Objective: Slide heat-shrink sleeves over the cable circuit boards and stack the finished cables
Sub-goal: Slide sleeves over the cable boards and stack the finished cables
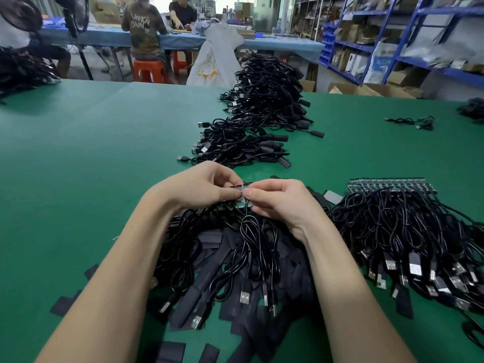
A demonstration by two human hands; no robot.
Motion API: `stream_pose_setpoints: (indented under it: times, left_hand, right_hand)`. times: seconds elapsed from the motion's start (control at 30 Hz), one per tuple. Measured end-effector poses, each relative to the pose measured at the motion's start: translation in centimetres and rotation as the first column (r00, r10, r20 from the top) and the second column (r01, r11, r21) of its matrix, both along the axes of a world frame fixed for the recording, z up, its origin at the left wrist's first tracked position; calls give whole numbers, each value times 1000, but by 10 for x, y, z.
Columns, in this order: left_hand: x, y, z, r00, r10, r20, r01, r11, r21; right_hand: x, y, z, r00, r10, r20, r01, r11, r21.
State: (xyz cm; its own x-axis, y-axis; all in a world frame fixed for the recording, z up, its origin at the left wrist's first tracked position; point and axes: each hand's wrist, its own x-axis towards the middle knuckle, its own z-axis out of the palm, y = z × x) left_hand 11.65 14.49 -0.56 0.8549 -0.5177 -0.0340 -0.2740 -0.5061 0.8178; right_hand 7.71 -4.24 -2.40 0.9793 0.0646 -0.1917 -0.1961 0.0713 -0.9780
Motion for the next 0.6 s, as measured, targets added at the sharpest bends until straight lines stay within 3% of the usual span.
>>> stream_pose_setpoints:
  times: [0.37,0.6]
  left_hand:
    - [4,15,4,985,-90,-148,80,994,-70]
    - [2,17,5,979,-125,-160,108,988,-109]
  right_hand:
    - [-3,-1,2,988,99,-117,-84,988,127]
    - [-3,-4,2,979,162,-122,-136,971,197]
